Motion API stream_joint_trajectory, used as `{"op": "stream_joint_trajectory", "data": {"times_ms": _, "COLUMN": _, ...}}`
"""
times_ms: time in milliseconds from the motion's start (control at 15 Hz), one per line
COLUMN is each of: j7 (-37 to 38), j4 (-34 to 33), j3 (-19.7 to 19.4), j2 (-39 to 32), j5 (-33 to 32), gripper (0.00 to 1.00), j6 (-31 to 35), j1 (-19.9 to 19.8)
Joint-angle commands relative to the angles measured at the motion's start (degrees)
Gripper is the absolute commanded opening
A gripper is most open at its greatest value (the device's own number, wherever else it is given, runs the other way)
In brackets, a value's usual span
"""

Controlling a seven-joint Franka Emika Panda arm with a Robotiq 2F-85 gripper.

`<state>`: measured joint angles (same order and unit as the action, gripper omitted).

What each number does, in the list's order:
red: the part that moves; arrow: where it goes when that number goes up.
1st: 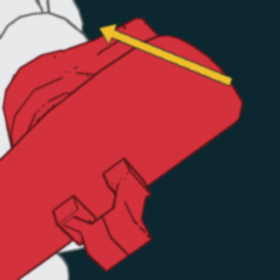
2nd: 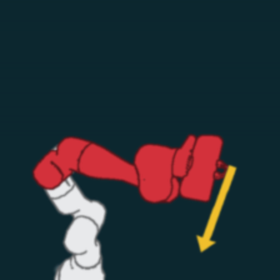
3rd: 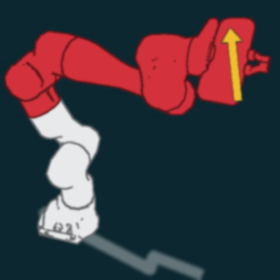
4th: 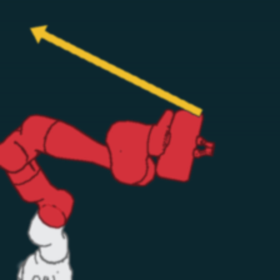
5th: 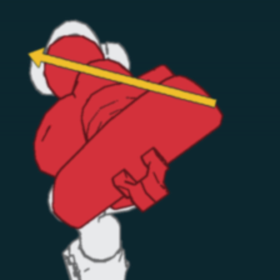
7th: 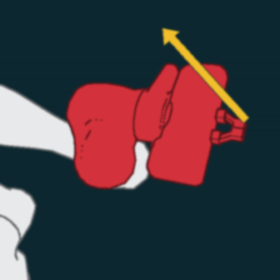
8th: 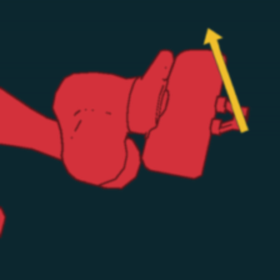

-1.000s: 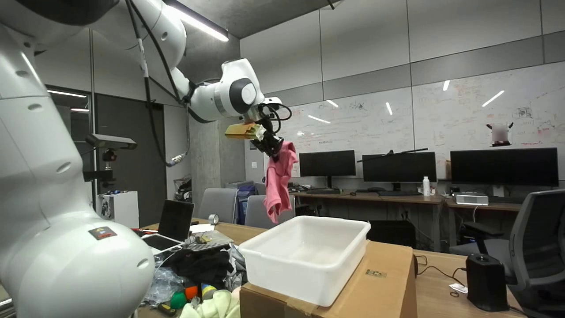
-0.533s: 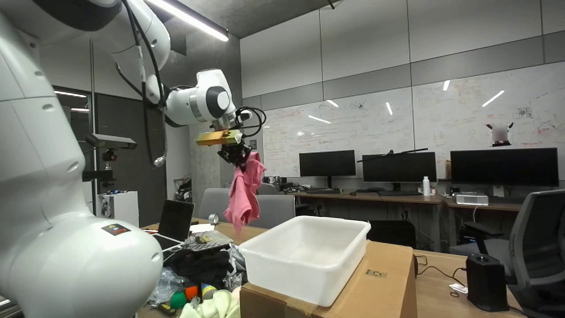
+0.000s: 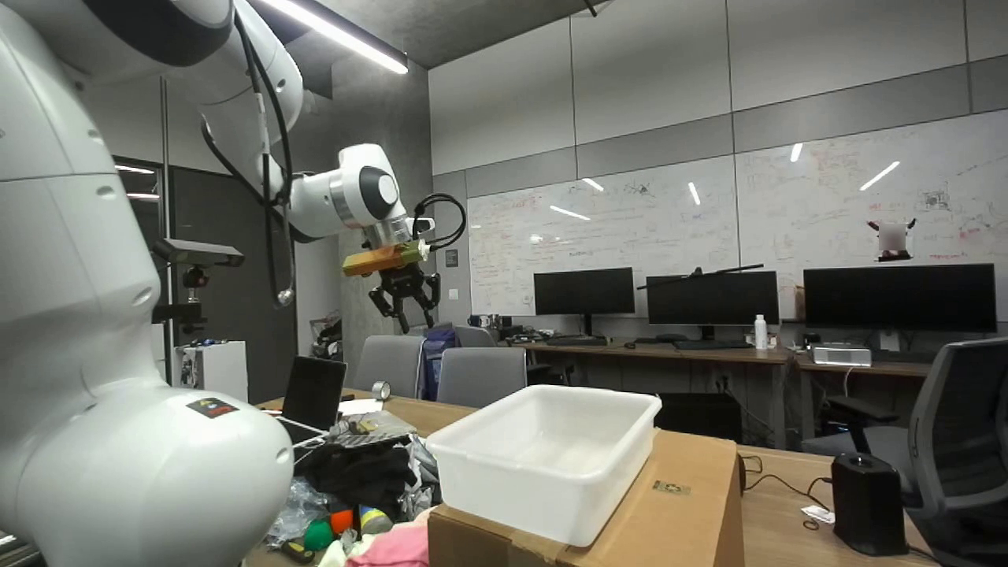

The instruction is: Pick up the clothes from the box and put them on the table

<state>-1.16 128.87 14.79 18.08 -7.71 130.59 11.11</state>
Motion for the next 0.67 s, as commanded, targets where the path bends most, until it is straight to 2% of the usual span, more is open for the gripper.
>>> {"op": "stream_joint_trajectory", "data": {"times_ms": 0, "j7": -1.70, "j4": -1.45, "j3": -0.35, "j2": -0.86, "j5": -1.90, "gripper": 0.85, "j6": -2.16, "j1": 0.23}}
{"op": "stream_joint_trajectory", "data": {"times_ms": 133, "j7": -0.71, "j4": -1.30, "j3": -0.77, "j2": -0.46, "j5": -2.50, "gripper": 0.99, "j6": -3.30, "j1": -0.41}}
{"op": "stream_joint_trajectory", "data": {"times_ms": 600, "j7": 2.91, "j4": 2.69, "j3": -6.12, "j2": 7.39, "j5": 1.22, "gripper": 1.00, "j6": -5.97, "j1": -3.42}}
